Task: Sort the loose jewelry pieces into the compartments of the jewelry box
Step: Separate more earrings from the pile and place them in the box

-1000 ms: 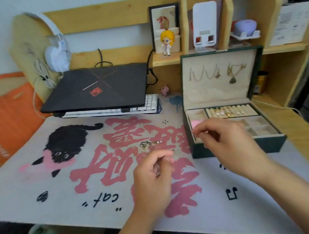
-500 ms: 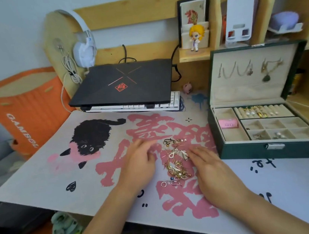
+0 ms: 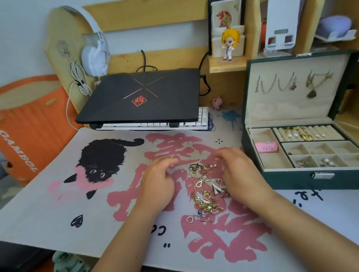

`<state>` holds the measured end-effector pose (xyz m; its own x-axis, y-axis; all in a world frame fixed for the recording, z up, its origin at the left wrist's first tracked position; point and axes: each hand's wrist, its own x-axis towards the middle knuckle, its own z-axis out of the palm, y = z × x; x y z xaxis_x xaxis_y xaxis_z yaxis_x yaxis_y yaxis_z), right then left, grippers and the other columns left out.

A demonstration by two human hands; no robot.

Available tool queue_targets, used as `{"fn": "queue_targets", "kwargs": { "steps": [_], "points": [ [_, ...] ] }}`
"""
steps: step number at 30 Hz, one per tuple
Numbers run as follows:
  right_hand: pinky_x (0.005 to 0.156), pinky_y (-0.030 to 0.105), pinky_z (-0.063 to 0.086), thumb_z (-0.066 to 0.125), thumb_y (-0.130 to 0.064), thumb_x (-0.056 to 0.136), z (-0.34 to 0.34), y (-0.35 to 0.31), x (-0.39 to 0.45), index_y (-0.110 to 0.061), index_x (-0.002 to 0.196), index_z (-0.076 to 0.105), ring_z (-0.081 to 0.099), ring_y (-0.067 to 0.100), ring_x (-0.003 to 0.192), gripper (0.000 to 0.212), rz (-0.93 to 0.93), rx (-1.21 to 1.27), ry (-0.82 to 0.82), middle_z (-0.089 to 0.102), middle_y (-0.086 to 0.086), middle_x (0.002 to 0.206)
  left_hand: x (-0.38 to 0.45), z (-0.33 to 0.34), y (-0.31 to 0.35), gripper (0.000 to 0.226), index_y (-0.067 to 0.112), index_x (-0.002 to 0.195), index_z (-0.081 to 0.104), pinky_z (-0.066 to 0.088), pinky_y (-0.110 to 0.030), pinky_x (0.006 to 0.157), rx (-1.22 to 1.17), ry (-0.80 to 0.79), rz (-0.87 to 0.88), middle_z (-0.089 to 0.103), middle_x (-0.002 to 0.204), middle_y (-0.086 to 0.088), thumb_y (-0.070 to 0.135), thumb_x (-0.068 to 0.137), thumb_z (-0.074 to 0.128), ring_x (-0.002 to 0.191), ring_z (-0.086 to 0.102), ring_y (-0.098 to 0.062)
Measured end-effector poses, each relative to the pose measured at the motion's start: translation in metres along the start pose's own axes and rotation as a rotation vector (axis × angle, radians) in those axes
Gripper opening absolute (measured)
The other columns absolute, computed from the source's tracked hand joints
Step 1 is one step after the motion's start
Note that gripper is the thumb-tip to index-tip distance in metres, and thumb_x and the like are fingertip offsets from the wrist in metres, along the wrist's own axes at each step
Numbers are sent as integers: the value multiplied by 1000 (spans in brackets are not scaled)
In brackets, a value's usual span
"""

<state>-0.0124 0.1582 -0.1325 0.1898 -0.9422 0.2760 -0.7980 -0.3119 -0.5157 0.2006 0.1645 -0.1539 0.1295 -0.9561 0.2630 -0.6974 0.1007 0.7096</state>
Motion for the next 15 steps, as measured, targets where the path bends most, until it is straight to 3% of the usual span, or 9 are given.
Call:
{"fn": "queue_targets", "kwargs": {
  "steps": [3,6,10,15],
  "points": [
    [96,38,49,50,7,91,8,-3,33,-11,129,58,57,30,113,43,70,-95,-114,53,11,122,0,-5,-2,53,17,114,74,53,-35,92,-131,81,-111,69,109,1,-16,92,39,97,62,-12],
    [92,38,53,56,5,91,16,1,40,-16,118,66,60,27,107,36,48,-140,-161,57,7,114,0,-7,-6,52,25,102,74,49,-26,76,-202,105,-151,70,101,4,-13,95,40,85,63,-15],
    [91,38,53,62,1,91,16,5,41,-20,112,72,60,23,103,32,-16,-146,-134,62,3,111,4,-5,-8,47,27,105,74,46,-23,69,-241,125,-162,71,99,5,-8,99,43,84,63,-15],
    [80,39,53,60,4,88,20,8,39,-13,102,71,60,27,95,25,-75,-194,-113,62,5,101,5,-5,-7,40,26,106,74,50,-24,59,-278,132,-155,72,96,6,-4,101,48,67,61,-20]
  ]
}}
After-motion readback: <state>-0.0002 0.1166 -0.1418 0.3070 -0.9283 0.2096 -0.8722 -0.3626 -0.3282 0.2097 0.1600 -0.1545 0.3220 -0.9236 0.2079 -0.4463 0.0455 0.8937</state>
